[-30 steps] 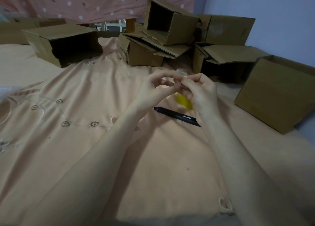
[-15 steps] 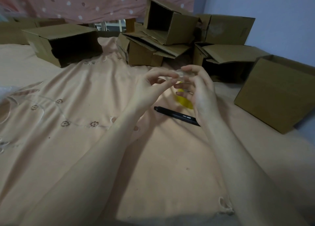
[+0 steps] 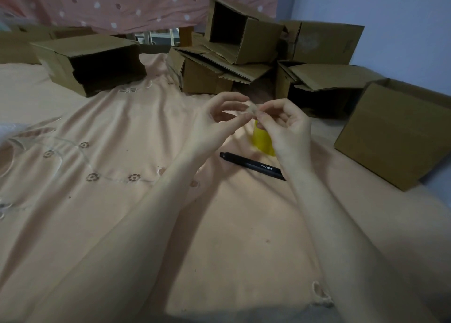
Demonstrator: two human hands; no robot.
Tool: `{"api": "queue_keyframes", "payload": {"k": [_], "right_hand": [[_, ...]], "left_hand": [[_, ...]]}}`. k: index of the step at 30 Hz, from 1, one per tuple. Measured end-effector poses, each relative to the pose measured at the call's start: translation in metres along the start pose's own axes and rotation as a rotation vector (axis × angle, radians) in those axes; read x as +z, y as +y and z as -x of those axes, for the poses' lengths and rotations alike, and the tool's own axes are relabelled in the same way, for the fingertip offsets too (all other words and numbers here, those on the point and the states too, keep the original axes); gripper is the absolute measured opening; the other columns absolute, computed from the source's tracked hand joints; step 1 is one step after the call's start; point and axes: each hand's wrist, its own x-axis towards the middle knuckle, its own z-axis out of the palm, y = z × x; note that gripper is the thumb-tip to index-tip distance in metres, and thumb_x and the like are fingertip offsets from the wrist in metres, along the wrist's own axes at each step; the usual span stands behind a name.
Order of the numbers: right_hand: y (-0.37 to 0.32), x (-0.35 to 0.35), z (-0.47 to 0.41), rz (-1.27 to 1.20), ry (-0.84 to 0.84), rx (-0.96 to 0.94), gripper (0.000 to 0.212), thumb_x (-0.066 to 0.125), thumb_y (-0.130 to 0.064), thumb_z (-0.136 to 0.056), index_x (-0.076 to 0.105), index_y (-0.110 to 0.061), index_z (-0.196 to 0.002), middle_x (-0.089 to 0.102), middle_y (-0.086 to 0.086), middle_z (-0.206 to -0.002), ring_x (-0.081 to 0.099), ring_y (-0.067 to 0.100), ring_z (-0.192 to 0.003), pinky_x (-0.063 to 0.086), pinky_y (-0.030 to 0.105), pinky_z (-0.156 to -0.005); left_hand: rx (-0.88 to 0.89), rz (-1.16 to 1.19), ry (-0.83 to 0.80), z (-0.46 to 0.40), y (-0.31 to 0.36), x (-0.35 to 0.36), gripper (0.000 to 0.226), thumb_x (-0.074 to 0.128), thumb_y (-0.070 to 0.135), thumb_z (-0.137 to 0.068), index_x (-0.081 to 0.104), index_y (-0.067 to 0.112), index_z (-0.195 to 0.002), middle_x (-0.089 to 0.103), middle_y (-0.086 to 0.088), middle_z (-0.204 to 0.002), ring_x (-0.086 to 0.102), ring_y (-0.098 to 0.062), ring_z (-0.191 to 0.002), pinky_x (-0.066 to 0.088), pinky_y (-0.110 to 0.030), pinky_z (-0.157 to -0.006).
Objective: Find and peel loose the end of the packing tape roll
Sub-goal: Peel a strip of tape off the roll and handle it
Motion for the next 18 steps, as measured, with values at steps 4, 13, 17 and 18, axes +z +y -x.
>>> {"api": "queue_keyframes", "payload": {"k": [4,13,17,18], "right_hand": [[0.0007,-0.0013,-0.0017,-0.005,0.017,0.008,0.005,0.071,-0.009,-0.081,0.066,-0.009,-0.083,0.070,0.006,-0.087,0.068,0.018,-0.085,0.058,0.039,-0.080],[-0.0006,-0.0008,-0.0008,-0.005,-0.013,-0.032,0.016,0.069,-0.002,-0.080,0.065,-0.011,-0.093,0.067,-0.002,-0.090,0.066,0.004,-0.086,0.054,0.020,-0.077],[-0.0006,-0.0003,-0.0013,0.020,-0.027,-0.062,0.019,0.069,-0.001,-0.080,0.066,-0.012,-0.094,0.067,-0.005,-0.091,0.065,0.003,-0.089,0.054,0.020,-0.077],[0.0002,0.0000,-0.0017,0.017,-0.020,-0.051,0.014,0.069,-0.003,-0.080,0.066,-0.012,-0.091,0.067,-0.004,-0.088,0.066,0.005,-0.087,0.055,0.023,-0.078]], "left_hand": [[-0.022,-0.004,0.008,0.0006,0.0016,-0.0012,0.012,0.071,0.016,-0.084,0.070,0.026,-0.089,0.070,0.016,-0.076,0.063,0.001,-0.071,0.050,-0.016,-0.058],[0.003,0.000,0.043,0.0009,0.0012,0.0024,0.014,0.074,0.009,-0.081,0.072,0.023,-0.080,0.071,0.021,-0.070,0.064,0.007,-0.072,0.046,-0.009,-0.061],[0.015,-0.020,0.078,-0.0007,-0.0012,0.0003,0.012,0.074,0.011,-0.080,0.073,0.023,-0.081,0.071,0.020,-0.069,0.065,0.006,-0.073,0.047,-0.010,-0.063],[0.011,-0.024,0.082,-0.0010,-0.0013,0.0000,0.011,0.075,0.012,-0.080,0.074,0.023,-0.082,0.071,0.019,-0.069,0.065,0.005,-0.073,0.047,-0.010,-0.063]]}}
